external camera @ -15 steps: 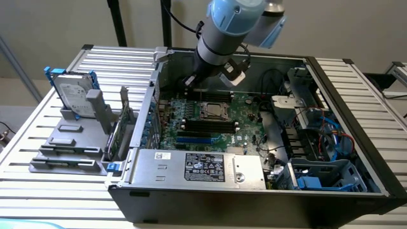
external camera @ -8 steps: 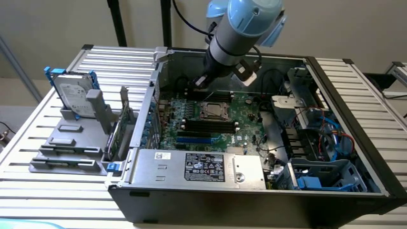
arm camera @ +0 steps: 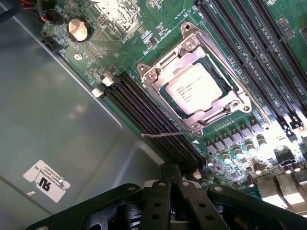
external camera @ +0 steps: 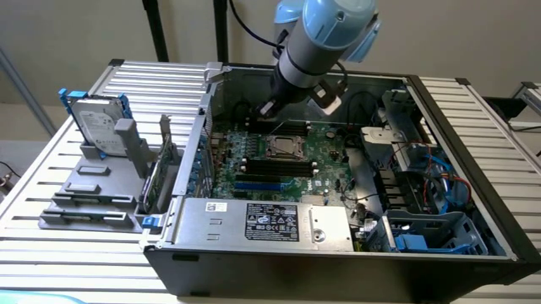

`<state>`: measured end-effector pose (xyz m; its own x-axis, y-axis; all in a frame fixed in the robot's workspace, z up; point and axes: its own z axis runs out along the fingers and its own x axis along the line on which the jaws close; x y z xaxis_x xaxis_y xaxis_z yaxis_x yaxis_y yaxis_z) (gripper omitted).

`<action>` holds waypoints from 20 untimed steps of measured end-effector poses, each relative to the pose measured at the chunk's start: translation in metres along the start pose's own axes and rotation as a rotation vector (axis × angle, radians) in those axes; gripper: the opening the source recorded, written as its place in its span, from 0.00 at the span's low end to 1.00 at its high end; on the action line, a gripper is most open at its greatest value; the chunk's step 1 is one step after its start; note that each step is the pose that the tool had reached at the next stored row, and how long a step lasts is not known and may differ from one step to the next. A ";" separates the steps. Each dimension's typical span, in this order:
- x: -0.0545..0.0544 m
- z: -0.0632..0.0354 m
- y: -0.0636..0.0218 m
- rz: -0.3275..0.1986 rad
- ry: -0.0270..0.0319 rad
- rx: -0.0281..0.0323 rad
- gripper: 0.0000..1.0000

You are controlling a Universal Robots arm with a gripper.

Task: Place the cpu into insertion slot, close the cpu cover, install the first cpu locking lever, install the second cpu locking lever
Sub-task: 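Install the first cpu locking lever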

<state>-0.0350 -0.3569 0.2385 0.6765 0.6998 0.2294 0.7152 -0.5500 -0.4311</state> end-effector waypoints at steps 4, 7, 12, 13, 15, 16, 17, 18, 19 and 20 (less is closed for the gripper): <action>-0.001 0.0029 0.0008 0.000 -0.0033 -0.0063 0.11; -0.004 0.0067 0.0002 0.000 -0.0071 -0.0135 0.11; -0.008 0.0130 0.0006 0.000 -0.0137 -0.0258 0.11; -0.008 0.0141 0.0012 0.000 -0.0139 -0.0280 0.11; -0.009 0.0163 0.0023 -0.001 -0.0135 -0.0326 0.11; -0.009 0.0175 0.0028 -0.002 -0.0126 -0.0349 0.11; -0.009 0.0187 0.0034 -0.004 -0.0115 -0.0371 0.11; -0.010 0.0200 0.0040 -0.005 -0.0103 -0.0390 0.11; -0.010 0.0214 0.0046 -0.005 -0.0096 -0.0406 0.11; -0.010 0.0226 0.0051 -0.006 -0.0096 -0.0422 0.11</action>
<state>-0.0422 -0.3566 0.2142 0.6707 0.7073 0.2233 0.7260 -0.5646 -0.3926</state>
